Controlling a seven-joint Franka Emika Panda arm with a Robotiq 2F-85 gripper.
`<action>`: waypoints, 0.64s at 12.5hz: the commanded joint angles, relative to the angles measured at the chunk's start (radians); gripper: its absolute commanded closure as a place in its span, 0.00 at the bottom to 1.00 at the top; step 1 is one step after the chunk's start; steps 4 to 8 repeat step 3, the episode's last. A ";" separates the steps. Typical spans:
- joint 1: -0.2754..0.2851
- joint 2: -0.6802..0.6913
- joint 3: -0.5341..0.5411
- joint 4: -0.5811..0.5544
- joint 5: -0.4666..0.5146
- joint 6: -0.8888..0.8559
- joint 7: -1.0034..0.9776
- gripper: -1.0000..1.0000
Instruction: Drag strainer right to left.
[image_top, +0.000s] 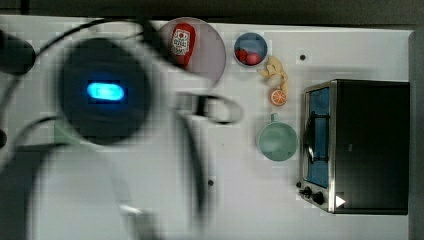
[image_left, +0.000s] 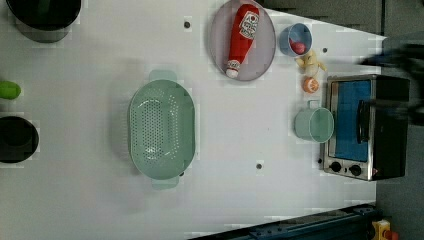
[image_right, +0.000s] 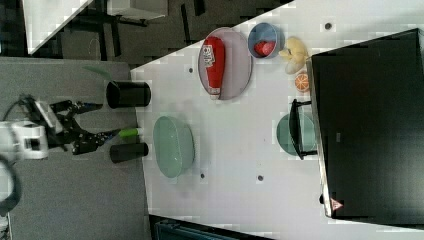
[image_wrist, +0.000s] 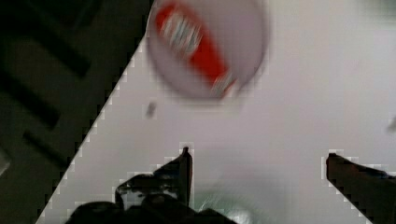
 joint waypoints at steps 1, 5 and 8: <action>-0.066 -0.004 -0.102 -0.068 -0.107 -0.080 -0.339 0.00; -0.067 -0.039 -0.146 -0.070 -0.109 -0.083 -0.341 0.00; -0.067 -0.039 -0.146 -0.070 -0.109 -0.083 -0.341 0.00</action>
